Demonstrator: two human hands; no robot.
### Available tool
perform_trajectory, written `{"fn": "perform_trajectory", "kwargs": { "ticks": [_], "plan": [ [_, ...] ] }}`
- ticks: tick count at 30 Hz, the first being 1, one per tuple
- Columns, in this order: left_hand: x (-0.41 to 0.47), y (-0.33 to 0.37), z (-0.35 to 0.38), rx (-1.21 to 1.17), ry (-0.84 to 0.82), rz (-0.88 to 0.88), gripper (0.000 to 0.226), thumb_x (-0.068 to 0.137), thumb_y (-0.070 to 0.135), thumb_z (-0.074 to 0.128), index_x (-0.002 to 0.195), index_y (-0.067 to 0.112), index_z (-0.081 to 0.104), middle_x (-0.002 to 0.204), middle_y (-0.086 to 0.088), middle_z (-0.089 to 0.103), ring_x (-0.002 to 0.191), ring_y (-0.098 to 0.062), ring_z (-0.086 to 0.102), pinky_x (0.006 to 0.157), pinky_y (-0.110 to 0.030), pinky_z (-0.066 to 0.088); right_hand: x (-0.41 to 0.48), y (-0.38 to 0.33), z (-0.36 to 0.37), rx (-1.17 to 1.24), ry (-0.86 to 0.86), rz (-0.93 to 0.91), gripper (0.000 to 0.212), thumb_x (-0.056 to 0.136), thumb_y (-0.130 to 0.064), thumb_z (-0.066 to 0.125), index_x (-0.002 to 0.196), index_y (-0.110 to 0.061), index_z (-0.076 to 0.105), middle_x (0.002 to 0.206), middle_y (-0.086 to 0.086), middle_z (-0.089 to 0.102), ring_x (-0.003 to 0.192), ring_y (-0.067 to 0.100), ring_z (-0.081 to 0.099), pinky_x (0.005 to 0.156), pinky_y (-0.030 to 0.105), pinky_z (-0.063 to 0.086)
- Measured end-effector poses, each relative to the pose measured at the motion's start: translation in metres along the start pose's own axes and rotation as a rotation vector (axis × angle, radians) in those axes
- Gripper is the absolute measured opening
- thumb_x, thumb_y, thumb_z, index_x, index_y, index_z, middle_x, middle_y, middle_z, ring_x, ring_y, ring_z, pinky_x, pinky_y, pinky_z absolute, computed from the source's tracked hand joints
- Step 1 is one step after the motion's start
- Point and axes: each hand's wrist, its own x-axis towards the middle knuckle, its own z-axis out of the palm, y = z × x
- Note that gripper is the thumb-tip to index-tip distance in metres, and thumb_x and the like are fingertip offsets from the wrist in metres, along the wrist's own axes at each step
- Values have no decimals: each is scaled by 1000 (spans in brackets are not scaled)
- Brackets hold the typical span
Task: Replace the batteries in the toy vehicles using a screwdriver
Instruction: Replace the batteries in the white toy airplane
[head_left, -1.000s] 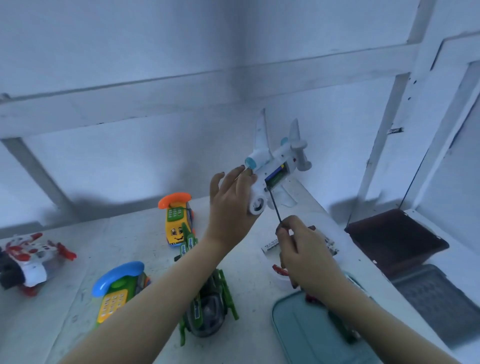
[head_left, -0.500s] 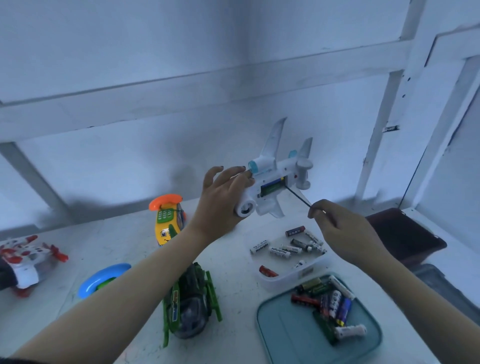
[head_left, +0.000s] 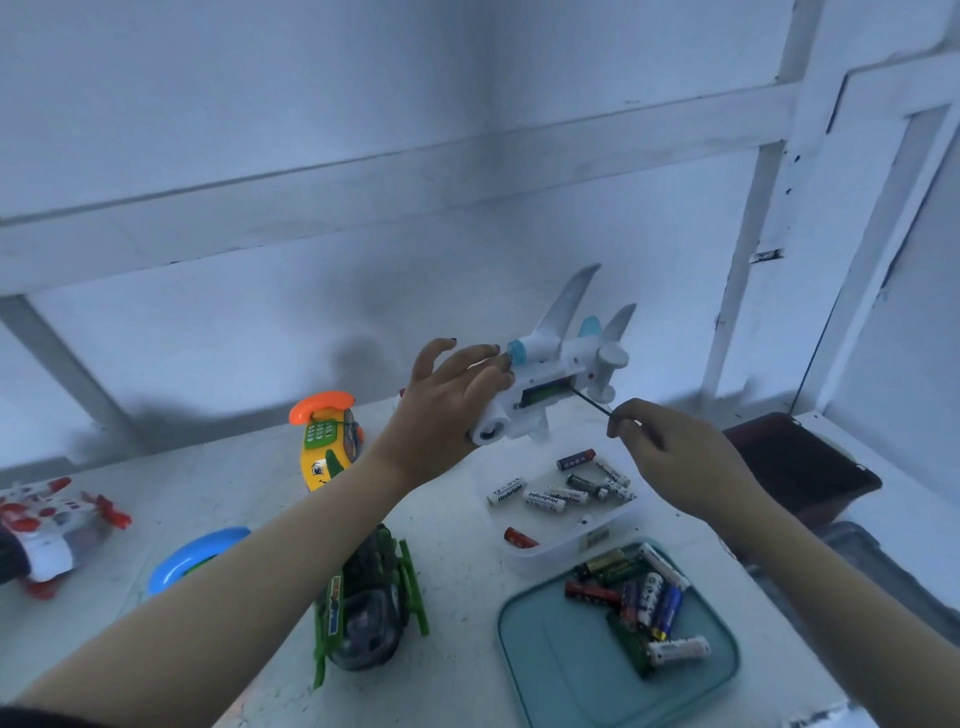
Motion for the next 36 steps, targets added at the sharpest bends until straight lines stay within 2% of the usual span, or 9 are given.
{"fn": "perform_trajectory", "kwargs": {
  "ticks": [3,5,7,12,16,20,24,30,36],
  "plan": [
    [2,3,-1,49,-20,76,30,78,10,65,101,13,46,108,-9,71,107,-28,64,101,-42,28,0,4,-1,-37,-30,10,23,95,-27,43,82,-36,59,51,-7,51,60,13,53,64,26,44],
    [2,5,3,83,-42,124,14,87,16,49,101,14,46,112,-8,70,113,-25,56,102,-43,28,0,5,1,-61,-46,8,23,93,-28,43,79,-39,58,51,-11,52,58,7,51,63,24,43],
    [2,6,7,109,-60,145,12,88,14,48,100,14,46,113,-7,70,116,-23,49,102,-43,27,-1,6,4,-84,-40,2,23,93,-27,42,80,-38,57,55,-9,54,62,6,53,64,22,42],
    [-1,8,13,137,-94,111,44,70,4,77,100,13,47,112,-9,70,116,-24,47,101,-43,27,-5,13,7,-92,-60,14,21,94,-29,40,87,-33,59,61,-7,57,64,7,53,66,25,43],
    [-2,6,12,94,-37,50,40,70,8,75,99,13,48,107,-9,71,109,-24,54,99,-42,29,-10,18,8,-43,-54,-4,20,94,-31,42,88,-34,61,60,-5,58,60,9,53,65,26,43],
    [1,1,8,38,55,-102,28,77,23,54,103,14,47,102,-9,71,108,-21,51,97,-39,28,-11,17,10,93,-3,-72,17,95,-28,47,87,-31,62,51,-6,51,47,7,42,56,23,39],
    [0,-3,2,7,125,-196,45,70,28,71,105,14,46,102,-11,70,107,-19,52,95,-38,29,-8,9,13,200,70,-125,17,95,-22,48,87,-29,61,45,-10,45,44,8,38,50,21,34],
    [7,9,-8,-95,193,-322,45,70,41,64,102,15,45,99,-13,69,97,-17,50,87,-35,31,-9,-15,13,298,51,-236,16,97,-18,49,89,-24,61,44,-10,44,41,6,37,46,15,32],
    [5,16,-6,-100,196,-382,50,64,36,75,99,17,44,89,-9,69,84,-15,50,79,-33,30,-7,-25,19,319,48,-263,16,96,-18,49,88,-24,60,44,-9,41,41,7,33,45,16,31]
  ]
}}
